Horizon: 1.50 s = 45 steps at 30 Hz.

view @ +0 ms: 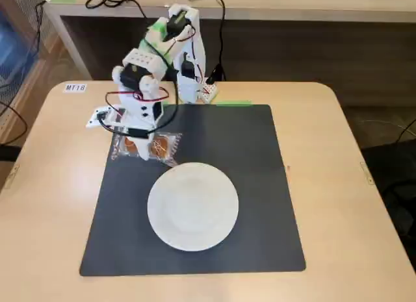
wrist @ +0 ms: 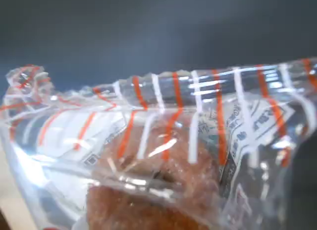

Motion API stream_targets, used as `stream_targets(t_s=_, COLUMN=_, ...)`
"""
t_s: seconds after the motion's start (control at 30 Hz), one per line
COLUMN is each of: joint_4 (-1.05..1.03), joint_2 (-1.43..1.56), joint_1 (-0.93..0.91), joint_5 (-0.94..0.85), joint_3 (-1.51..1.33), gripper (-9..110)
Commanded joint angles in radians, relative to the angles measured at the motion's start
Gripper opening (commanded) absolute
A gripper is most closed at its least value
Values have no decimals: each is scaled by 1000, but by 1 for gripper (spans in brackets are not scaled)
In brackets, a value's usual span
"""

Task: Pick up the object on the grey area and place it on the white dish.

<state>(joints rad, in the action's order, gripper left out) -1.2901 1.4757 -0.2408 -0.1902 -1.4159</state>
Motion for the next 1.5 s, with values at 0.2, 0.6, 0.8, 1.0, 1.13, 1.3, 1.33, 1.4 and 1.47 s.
stream_targets(t_s=0.2, joint_4=221, joint_2=-109, joint_1=146, joint_5=69, joint_3=58, gripper=15)
stream_targets(t_s=0.6, joint_4=333, joint_2=-225, joint_1=184, joint_5=80, joint_3=58, gripper=17)
stream_targets(t_s=0.8, joint_4=348, joint_2=-232, joint_1=210, joint_5=126, joint_3=58, gripper=17)
stream_targets(t_s=1.0, joint_4=319, joint_2=-215, joint_1=232, joint_5=140, joint_3=54, gripper=33)
stream_targets(t_s=1.13, joint_4=275, joint_2=-183, joint_1=253, joint_5=143, joint_3=52, gripper=40)
stream_targets(t_s=1.3, joint_4=169, joint_2=-106, joint_1=258, joint_5=141, joint_3=49, gripper=43)
stream_targets(t_s=1.33, joint_4=149, joint_2=-84, joint_1=258, joint_5=138, joint_3=48, gripper=43)
stream_targets(t_s=1.4, joint_4=107, joint_2=-32, joint_1=261, joint_5=130, joint_3=48, gripper=43)
stream_targets(t_s=1.47, joint_4=64, joint_2=44, joint_1=264, joint_5=130, joint_3=48, gripper=40)
